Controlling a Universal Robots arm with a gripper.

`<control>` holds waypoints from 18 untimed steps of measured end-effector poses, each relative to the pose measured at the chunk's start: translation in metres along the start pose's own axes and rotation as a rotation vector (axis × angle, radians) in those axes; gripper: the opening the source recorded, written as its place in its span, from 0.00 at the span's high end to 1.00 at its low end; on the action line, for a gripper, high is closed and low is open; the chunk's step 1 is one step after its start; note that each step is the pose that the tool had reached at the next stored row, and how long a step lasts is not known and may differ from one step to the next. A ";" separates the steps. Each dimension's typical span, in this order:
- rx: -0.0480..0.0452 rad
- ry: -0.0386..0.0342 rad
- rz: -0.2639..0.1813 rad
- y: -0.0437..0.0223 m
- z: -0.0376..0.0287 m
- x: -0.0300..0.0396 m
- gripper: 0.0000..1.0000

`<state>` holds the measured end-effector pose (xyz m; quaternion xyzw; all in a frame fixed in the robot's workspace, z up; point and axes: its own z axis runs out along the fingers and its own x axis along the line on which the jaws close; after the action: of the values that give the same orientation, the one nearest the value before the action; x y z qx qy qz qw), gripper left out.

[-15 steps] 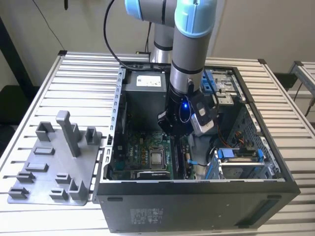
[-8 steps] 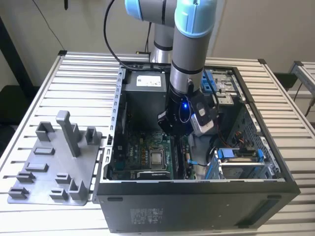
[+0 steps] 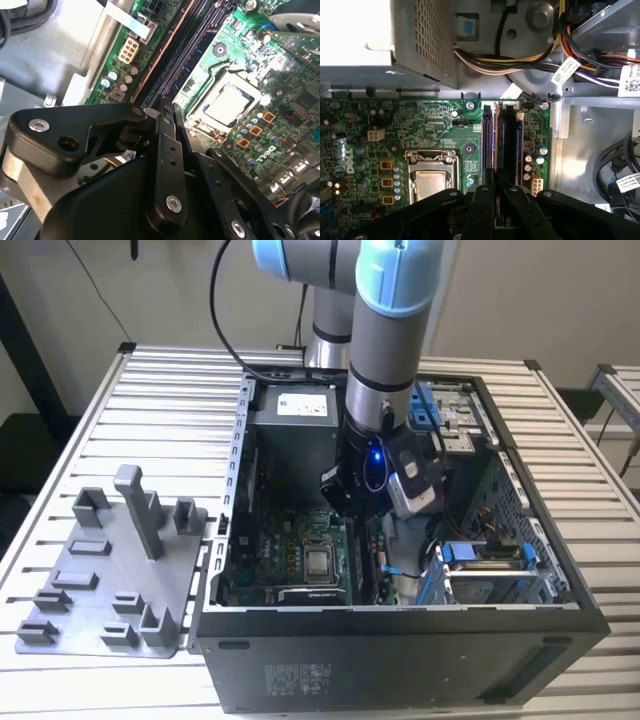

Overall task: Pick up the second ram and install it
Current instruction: 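Insert the second ram into the second slot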

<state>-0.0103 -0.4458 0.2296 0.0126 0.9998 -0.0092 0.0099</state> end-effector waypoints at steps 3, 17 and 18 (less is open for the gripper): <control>-0.0065 0.0000 0.000 -0.0035 -0.0009 -0.0001 0.86; -0.0256 0.0012 0.030 -0.0199 -0.0004 -0.0006 0.86; -0.0255 0.0013 0.032 -0.0199 -0.0004 -0.0006 0.86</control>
<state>-0.0103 -0.4657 0.2304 0.0286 0.9995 0.0037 0.0096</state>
